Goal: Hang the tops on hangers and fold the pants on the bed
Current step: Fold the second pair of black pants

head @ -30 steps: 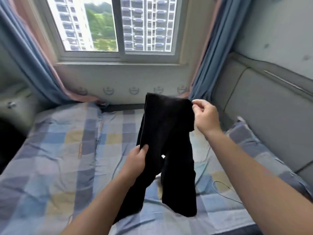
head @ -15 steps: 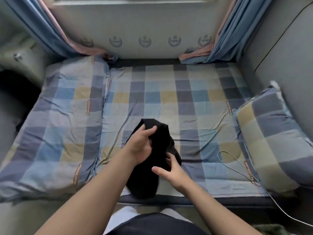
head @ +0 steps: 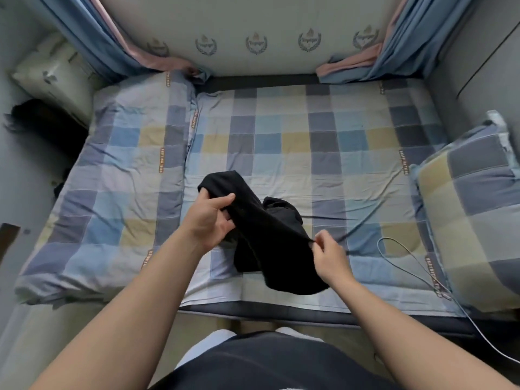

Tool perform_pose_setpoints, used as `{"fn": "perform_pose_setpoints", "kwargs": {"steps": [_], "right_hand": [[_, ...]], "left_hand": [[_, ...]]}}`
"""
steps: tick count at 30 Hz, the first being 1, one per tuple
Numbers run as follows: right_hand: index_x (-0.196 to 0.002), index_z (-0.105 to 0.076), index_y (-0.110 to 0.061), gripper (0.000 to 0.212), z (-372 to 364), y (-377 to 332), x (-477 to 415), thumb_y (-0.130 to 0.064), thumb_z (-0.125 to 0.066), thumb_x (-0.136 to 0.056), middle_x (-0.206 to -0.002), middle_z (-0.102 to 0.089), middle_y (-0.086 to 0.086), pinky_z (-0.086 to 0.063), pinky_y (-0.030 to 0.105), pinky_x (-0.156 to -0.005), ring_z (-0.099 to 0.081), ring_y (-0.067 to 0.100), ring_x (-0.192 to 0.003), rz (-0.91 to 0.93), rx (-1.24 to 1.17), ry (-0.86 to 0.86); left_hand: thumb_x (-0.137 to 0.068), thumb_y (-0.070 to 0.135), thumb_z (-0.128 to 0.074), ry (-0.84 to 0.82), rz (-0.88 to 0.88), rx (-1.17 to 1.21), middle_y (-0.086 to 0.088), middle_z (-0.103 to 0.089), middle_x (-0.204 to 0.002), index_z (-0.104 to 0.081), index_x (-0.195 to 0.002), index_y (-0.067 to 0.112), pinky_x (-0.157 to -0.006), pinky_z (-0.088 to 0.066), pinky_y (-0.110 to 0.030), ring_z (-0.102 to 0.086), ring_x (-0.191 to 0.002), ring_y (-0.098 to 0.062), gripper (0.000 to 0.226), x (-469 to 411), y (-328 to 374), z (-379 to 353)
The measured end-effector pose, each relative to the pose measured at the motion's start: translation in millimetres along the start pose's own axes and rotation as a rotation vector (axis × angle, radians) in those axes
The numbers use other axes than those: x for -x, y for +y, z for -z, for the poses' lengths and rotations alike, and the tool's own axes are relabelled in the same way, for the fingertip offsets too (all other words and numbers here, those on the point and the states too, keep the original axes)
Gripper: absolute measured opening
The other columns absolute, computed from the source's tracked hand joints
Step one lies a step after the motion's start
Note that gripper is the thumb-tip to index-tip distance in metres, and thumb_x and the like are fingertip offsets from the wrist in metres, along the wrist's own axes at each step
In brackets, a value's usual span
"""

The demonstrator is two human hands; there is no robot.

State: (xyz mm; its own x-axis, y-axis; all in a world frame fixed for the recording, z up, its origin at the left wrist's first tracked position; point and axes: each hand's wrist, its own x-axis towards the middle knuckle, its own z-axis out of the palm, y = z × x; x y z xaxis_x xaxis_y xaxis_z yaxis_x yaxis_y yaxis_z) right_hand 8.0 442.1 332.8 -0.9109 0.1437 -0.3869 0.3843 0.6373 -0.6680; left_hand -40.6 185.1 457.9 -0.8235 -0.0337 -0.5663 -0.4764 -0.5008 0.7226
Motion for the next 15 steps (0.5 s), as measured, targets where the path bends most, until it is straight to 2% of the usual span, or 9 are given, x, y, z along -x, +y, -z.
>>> {"fn": "perform_pose_setpoints", "kwargs": {"steps": [3, 6, 7, 9, 10, 12, 13, 15], "right_hand": [[-0.085, -0.046, -0.020, 0.017, 16.1, -5.7, -2.7, -0.018, -0.051, -0.101, -0.074, -0.058, 0.000, -0.041, 0.042, -0.068, -0.057, 0.032, -0.075, 0.032, -0.142, 0.215], [-0.087, -0.047, -0.019, 0.016, 39.1, -30.8, -1.0, -0.021, -0.052, -0.102, -0.071, -0.056, -0.005, -0.044, 0.042, -0.067, -0.055, 0.025, -0.069, 0.130, -0.231, 0.339], [-0.087, -0.048, -0.020, 0.016, 47.6, -43.0, 0.4, -0.021, -0.053, -0.102, -0.070, -0.055, -0.006, -0.044, 0.043, -0.068, -0.054, 0.023, -0.068, 0.177, -0.264, 0.357], [-0.086, -0.049, -0.024, 0.017, 63.3, -72.3, 6.0, -0.021, -0.055, -0.102, -0.068, -0.054, -0.008, -0.044, 0.041, -0.065, -0.051, 0.017, -0.064, 0.285, -0.336, 0.346], [-0.086, -0.050, -0.024, 0.017, 68.7, -87.8, 10.1, -0.020, -0.055, -0.102, -0.067, -0.053, -0.006, -0.043, 0.039, -0.062, -0.048, 0.014, -0.061, 0.342, -0.369, 0.321], [-0.089, -0.051, -0.018, 0.014, 72.1, -117.1, 19.7, -0.017, -0.056, -0.102, -0.067, -0.052, 0.008, -0.039, 0.037, -0.056, -0.043, 0.014, -0.057, 0.431, -0.428, 0.239], [-0.090, -0.052, -0.015, 0.012, 70.5, -130.4, 24.9, -0.015, -0.056, -0.102, -0.066, -0.050, 0.011, -0.036, 0.035, -0.054, -0.041, 0.013, -0.056, 0.457, -0.457, 0.188], [-0.090, -0.052, -0.013, 0.013, 62.7, -153.4, 35.4, -0.012, -0.056, -0.102, -0.062, -0.050, 0.000, -0.035, 0.026, -0.050, -0.041, 0.009, -0.051, 0.494, -0.522, 0.079]], "left_hand": [[-0.097, -0.002, -0.058, 0.118, 0.006, -0.228, -0.014, -0.069, -0.122, -0.056, -0.127, 0.014, -0.072, -0.062, -0.044, -0.072, -0.104, -0.033, 0.034, -6.4, -2.5, 12.1], [-0.094, 0.006, -0.068, 0.203, 0.030, -0.520, -0.009, -0.071, -0.112, -0.059, -0.120, 0.013, -0.067, -0.058, -0.034, -0.072, -0.095, -0.025, 0.028, -11.9, -7.3, 19.8], [-0.092, 0.009, -0.072, 0.215, 0.027, -0.617, -0.008, -0.071, -0.112, -0.057, -0.123, 0.011, -0.071, -0.056, -0.034, -0.071, -0.098, -0.024, 0.035, -12.9, -8.7, 22.2], [-0.084, 0.022, -0.081, 0.230, -0.022, -0.838, -0.009, -0.059, -0.134, -0.042, -0.140, 0.011, -0.095, -0.053, -0.043, -0.060, -0.121, -0.029, 0.070, -12.8, -12.0, 27.5], [-0.079, 0.033, -0.085, 0.209, -0.073, -0.957, -0.009, -0.047, -0.147, -0.032, -0.149, 0.016, -0.107, -0.046, -0.048, -0.049, -0.133, -0.030, 0.089, -10.5, -12.3, 28.1], [-0.067, 0.057, -0.085, 0.048, -0.226, -1.111, -0.003, -0.028, -0.160, -0.022, -0.157, 0.029, -0.119, -0.032, -0.050, -0.031, -0.146, -0.024, 0.113, -1.8, -11.1, 23.4], [-0.061, 0.066, -0.082, -0.065, -0.299, -1.141, 0.002, -0.024, -0.162, -0.021, -0.157, 0.036, -0.121, -0.028, -0.048, -0.026, -0.149, -0.019, 0.118, 3.4, -10.6, 19.5], [-0.056, 0.070, -0.080, -0.265, -0.376, -1.127, 0.008, -0.025, -0.162, -0.022, -0.155, 0.043, -0.121, -0.029, -0.040, -0.026, -0.148, -0.011, 0.118, 13.9, -10.2, 12.8]]}}
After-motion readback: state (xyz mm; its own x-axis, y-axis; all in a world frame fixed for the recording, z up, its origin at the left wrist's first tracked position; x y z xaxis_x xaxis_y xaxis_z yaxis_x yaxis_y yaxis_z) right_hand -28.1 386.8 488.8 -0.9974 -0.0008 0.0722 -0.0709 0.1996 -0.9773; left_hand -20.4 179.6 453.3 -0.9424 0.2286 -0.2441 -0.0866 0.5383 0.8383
